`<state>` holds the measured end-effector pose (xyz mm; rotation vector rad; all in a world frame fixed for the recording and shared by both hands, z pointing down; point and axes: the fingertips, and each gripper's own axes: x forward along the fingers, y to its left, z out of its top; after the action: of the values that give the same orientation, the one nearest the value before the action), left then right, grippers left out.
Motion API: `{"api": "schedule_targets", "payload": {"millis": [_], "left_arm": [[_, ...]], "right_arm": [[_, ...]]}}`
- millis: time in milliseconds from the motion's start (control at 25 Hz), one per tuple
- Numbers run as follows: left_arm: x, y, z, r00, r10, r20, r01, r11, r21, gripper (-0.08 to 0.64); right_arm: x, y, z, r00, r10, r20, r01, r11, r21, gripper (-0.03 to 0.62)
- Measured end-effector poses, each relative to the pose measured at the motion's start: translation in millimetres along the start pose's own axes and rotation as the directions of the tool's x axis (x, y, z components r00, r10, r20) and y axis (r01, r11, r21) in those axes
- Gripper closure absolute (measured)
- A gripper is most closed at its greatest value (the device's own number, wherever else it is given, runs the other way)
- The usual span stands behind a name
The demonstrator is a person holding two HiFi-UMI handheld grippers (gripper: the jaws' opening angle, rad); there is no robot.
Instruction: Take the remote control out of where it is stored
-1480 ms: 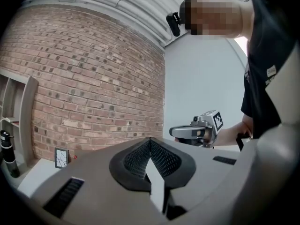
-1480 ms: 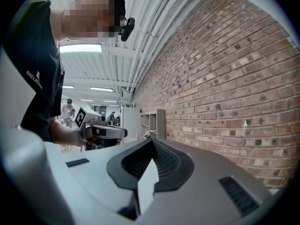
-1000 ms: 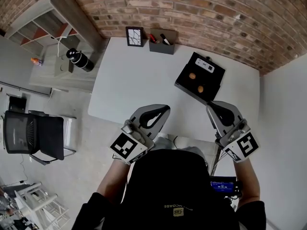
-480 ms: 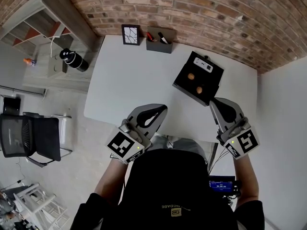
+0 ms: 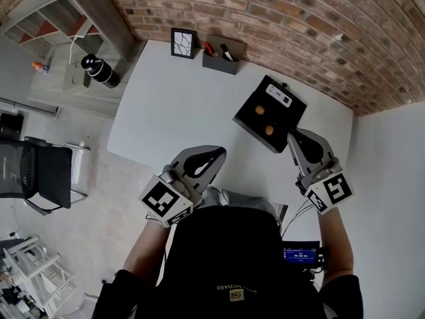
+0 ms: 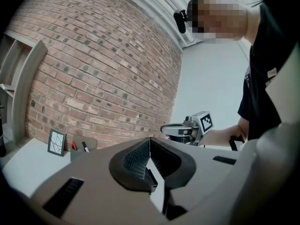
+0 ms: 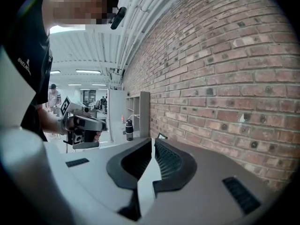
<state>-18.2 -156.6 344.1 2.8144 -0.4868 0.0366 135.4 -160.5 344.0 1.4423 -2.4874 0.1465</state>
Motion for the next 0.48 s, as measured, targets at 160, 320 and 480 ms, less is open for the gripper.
{"api": "schedule_targets", "payload": {"millis": [160, 320, 480], "left_arm": [[8, 2, 1, 0.998, 0.060, 0.014, -0.060, 0.998, -0.026, 0.552], [16, -5, -4, 0.996, 0.087, 0.002, -0.087, 0.996, -0.031, 0.552], [20, -6, -9, 0.989, 0.144, -0.017, -0.145, 0.989, -0.036, 0.551]], "right_arm": [[5, -32, -14, 1.000, 0.005, -0.031, -0.005, 1.000, -0.004, 0.585], [12, -64, -36, 0.997, 0.011, -0.079, -0.010, 1.000, 0.011, 0.584], [25, -94, -64, 0.991, 0.015, -0.130, -0.015, 1.000, 0.002, 0.583]]}}
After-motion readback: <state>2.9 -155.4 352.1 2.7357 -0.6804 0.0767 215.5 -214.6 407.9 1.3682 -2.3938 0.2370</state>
